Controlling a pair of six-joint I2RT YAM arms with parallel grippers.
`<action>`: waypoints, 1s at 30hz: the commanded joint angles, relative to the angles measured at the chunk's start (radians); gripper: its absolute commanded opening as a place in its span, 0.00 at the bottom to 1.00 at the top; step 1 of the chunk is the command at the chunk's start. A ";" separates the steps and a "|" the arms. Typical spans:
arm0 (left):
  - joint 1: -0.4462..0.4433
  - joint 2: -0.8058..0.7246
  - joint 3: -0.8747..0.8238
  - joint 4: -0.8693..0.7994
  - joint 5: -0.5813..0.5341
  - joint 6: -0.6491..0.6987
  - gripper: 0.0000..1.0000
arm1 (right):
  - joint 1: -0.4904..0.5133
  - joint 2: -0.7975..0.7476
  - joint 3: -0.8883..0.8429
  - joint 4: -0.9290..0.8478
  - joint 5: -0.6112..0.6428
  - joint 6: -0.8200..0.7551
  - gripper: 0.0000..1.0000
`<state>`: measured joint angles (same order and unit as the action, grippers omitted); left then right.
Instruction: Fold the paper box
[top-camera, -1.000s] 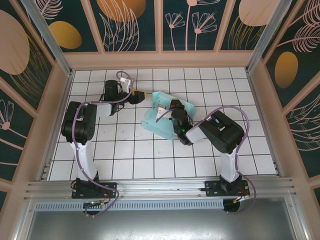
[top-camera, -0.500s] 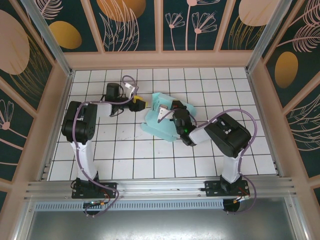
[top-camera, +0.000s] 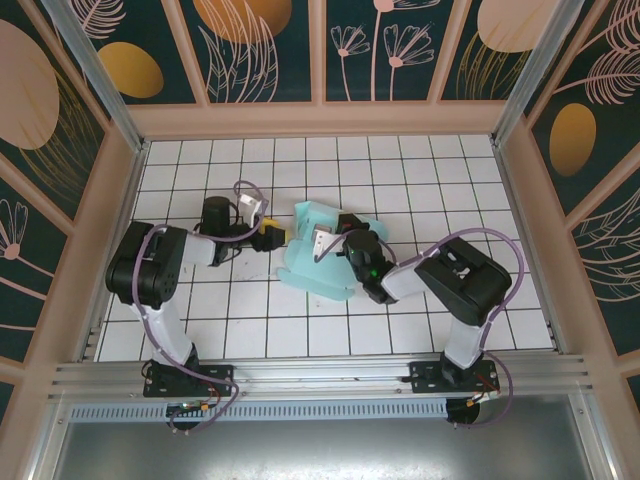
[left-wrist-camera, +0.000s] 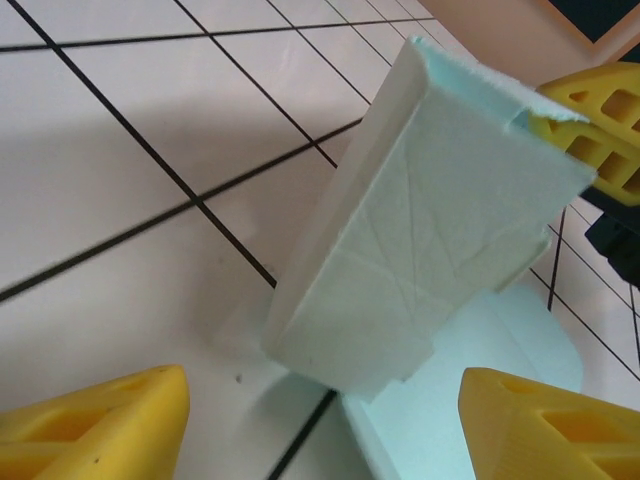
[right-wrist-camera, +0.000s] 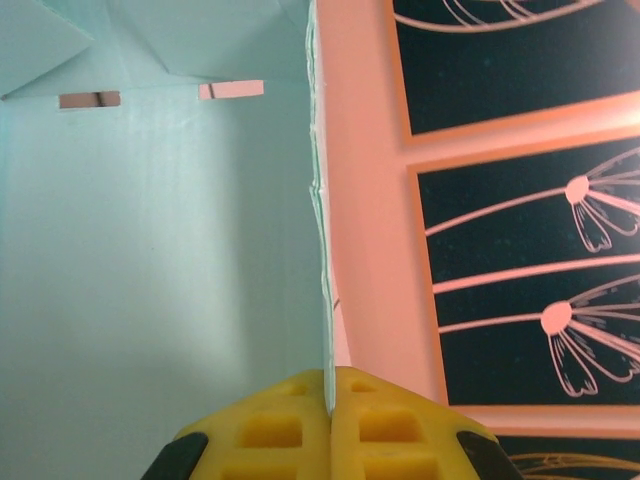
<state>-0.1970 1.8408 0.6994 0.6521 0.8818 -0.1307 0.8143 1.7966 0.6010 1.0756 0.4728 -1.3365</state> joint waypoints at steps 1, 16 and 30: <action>-0.010 -0.070 -0.042 0.077 -0.005 -0.011 0.72 | 0.036 -0.047 -0.032 0.040 0.024 -0.020 0.00; -0.076 -0.086 -0.044 0.007 0.066 0.139 0.59 | 0.075 -0.171 -0.104 -0.061 0.071 -0.032 0.00; -0.093 0.018 0.065 -0.054 0.130 0.192 0.54 | 0.079 -0.165 -0.096 -0.072 0.096 -0.037 0.00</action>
<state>-0.2848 1.8305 0.7406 0.6151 0.9646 0.0376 0.8848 1.6516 0.5076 0.9901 0.5526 -1.3781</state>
